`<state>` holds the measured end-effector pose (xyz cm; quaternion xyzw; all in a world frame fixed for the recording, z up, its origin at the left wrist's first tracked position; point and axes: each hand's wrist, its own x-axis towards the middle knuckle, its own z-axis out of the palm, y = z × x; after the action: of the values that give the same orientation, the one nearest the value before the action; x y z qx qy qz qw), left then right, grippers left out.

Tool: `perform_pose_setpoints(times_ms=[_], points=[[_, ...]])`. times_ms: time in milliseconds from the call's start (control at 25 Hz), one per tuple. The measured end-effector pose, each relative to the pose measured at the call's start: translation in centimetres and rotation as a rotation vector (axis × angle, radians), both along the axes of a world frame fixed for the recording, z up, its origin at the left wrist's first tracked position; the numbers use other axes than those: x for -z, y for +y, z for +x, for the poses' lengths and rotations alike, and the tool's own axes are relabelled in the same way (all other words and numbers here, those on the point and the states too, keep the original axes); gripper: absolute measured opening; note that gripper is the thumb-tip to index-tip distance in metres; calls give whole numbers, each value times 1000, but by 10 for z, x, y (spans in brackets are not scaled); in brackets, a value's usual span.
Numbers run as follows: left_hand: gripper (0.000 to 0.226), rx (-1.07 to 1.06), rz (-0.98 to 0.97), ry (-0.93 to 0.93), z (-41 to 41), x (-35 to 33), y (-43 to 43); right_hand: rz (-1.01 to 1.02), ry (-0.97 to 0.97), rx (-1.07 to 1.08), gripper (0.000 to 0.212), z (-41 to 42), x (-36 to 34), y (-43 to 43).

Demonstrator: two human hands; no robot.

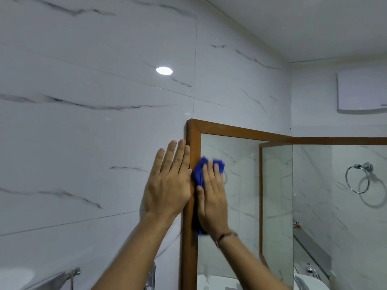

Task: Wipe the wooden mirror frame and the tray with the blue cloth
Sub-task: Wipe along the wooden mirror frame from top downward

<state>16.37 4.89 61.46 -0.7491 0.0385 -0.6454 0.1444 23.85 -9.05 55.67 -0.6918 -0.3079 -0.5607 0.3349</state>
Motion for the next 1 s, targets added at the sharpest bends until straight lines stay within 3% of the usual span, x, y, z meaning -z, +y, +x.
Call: perform_pose_setpoints(times_ms=[80,200,360,440,560,800,1000], points=[[66,8,3,-17,2,1,2,40,6,-19,68,1,-56,3],[66,10,18,-8,4,3,5,95,17,-56,67,17,-79,-7],[67,15,1,15,5,4,6,497,305,-85,59,43,-103,-45],[67,20,-5,12,6,3,5,567,396,-73,58,48,-113,-52],[67,34,-13,-5,9,3,5,481,296,-126,60,32,-104,-27],[65,10,-13,-42,8,4,3,-2,-40,-104,62,12,-71,-3],[66,16,-12,-16,2,2,1,4,2,-58,61,11,44,-4]])
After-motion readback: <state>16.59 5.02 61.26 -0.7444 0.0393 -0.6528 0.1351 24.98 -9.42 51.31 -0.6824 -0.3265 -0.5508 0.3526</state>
